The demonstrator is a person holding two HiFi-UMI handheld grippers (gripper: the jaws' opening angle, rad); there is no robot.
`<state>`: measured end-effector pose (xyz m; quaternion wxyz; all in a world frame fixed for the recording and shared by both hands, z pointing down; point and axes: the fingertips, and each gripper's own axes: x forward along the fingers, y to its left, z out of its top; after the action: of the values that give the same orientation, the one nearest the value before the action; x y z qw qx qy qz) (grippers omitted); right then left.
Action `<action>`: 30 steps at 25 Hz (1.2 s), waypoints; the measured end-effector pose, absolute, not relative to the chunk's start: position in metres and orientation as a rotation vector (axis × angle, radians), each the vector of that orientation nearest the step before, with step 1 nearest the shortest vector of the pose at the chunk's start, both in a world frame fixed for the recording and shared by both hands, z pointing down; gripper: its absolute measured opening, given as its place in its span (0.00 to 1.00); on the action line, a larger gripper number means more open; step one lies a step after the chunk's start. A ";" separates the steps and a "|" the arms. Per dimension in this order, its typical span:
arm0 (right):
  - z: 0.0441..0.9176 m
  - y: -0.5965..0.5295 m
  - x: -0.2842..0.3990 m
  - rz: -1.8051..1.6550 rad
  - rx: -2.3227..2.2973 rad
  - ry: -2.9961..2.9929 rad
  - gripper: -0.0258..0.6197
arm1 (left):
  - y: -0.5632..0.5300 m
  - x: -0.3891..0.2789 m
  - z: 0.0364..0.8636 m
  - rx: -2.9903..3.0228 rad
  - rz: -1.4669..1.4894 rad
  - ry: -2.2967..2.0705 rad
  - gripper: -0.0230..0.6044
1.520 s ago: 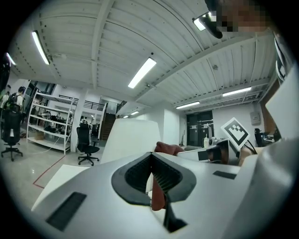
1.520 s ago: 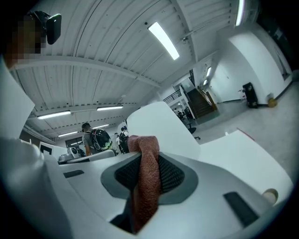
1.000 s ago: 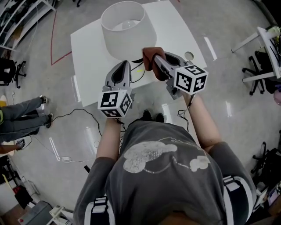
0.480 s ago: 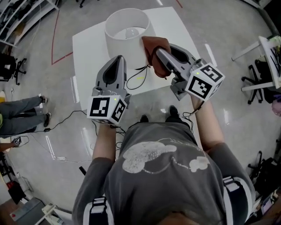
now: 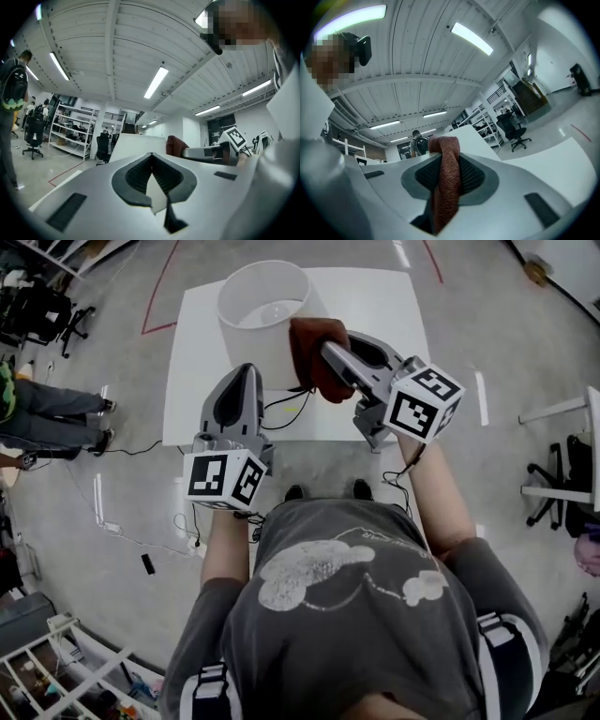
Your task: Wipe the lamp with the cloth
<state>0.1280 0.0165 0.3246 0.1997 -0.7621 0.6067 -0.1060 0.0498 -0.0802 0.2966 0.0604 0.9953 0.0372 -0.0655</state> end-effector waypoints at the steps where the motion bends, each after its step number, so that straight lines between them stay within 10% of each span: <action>1: 0.330 0.016 0.128 -0.317 -2.114 1.722 0.17 | -0.077 0.047 0.301 3.016 -0.182 0.085 0.05; 30: 0.387 0.009 0.134 -0.566 -1.960 1.885 0.17 | -0.079 0.041 0.322 2.975 -0.107 -0.177 0.05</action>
<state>0.1340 0.0089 0.3875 0.1810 -0.6939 0.6675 -0.2004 0.0410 -0.0788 0.3222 0.0794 0.9944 -0.0592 -0.0358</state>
